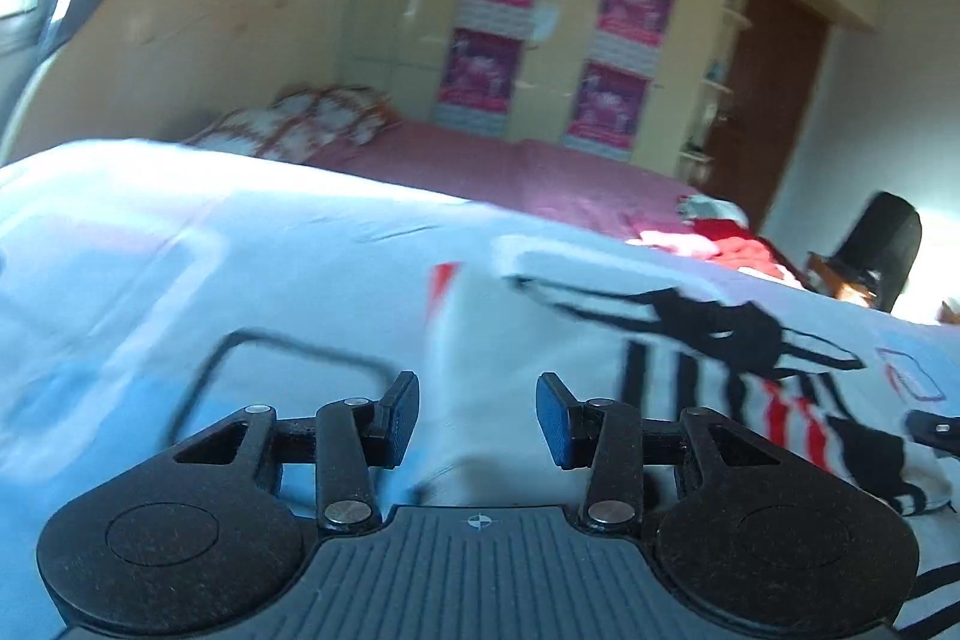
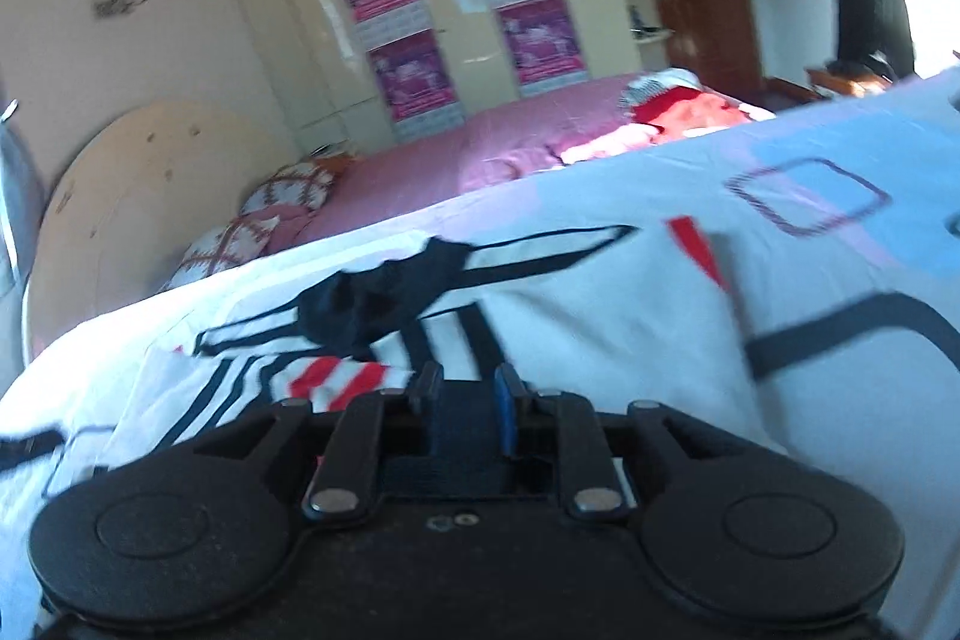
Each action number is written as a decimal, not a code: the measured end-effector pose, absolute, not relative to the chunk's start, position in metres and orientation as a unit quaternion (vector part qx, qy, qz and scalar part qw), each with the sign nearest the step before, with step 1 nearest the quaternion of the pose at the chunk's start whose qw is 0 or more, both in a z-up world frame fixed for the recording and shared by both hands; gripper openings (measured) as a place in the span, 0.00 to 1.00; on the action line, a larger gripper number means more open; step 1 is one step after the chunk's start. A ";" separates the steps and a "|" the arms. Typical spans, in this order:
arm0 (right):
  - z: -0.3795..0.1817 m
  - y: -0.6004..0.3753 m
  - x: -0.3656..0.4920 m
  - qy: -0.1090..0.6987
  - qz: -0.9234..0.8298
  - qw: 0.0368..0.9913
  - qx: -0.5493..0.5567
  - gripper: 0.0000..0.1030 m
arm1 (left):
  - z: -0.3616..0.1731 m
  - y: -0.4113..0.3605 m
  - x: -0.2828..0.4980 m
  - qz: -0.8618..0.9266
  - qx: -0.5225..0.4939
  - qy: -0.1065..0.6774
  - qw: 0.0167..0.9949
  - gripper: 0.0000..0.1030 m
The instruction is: Fold small clothes
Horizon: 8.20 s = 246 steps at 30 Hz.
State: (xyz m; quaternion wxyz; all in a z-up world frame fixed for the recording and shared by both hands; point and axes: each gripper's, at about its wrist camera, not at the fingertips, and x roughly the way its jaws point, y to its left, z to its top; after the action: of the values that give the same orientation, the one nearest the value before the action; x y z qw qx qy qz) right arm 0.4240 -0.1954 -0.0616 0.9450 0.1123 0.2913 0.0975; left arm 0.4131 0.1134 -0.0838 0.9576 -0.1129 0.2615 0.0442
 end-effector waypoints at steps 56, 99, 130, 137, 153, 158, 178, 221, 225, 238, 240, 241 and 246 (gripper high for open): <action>-0.086 -0.153 0.455 0.336 0.172 0.926 -0.010 0.17 | -0.118 0.100 0.446 0.057 -0.013 0.333 0.941 0.72; -0.080 -0.339 0.217 0.421 0.150 0.866 0.225 0.32 | -0.106 0.142 0.204 -0.064 -0.185 0.419 0.887 0.57; -0.051 -0.312 0.130 0.324 0.155 0.873 0.330 0.06 | -0.122 0.168 0.120 -0.135 -0.365 0.323 0.863 0.06; -0.102 -0.315 0.144 0.408 0.090 0.852 0.315 0.06 | -0.141 0.156 0.128 -0.085 -0.309 0.367 0.873 0.06; -0.089 -0.309 0.141 0.400 0.088 0.864 0.292 0.06 | -0.136 0.149 0.118 -0.085 -0.300 0.350 0.883 0.06; -0.064 -0.308 0.144 0.364 0.108 0.884 0.274 0.06 | -0.128 0.159 0.120 -0.098 -0.366 0.317 0.869 0.06; 0.027 -0.305 0.304 0.270 0.151 0.927 0.211 0.06 | -0.042 0.162 0.303 -0.112 -0.395 0.212 0.887 0.06; -0.079 -0.246 0.570 0.379 0.167 0.910 0.033 0.41 | -0.105 0.109 0.565 -0.016 -0.089 0.364 0.927 0.44; -0.078 -0.218 0.564 0.370 0.164 0.913 -0.042 0.09 | -0.098 0.080 0.562 -0.018 -0.010 0.352 0.936 0.10; -0.076 -0.251 0.570 0.315 0.090 0.945 -0.008 0.08 | -0.101 0.097 0.560 0.050 -0.065 0.299 0.951 0.05; -0.086 -0.251 0.581 0.342 0.086 0.936 -0.003 0.08 | -0.106 0.091 0.570 0.061 -0.047 0.321 0.944 0.05; -0.086 -0.250 0.583 0.345 0.086 0.935 -0.006 0.09 | -0.106 0.089 0.574 0.062 -0.037 0.328 0.942 0.05; -0.083 -0.258 0.578 0.340 0.094 0.935 0.021 0.30 | -0.099 0.092 0.569 0.074 -0.041 0.331 0.940 0.42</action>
State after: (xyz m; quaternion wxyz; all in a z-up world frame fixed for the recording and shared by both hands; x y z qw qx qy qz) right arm 0.5775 -0.2581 -0.0826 0.9354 0.0209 0.3402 0.0940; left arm 0.5692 0.0925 -0.0986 0.9398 -0.0406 0.3311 0.0737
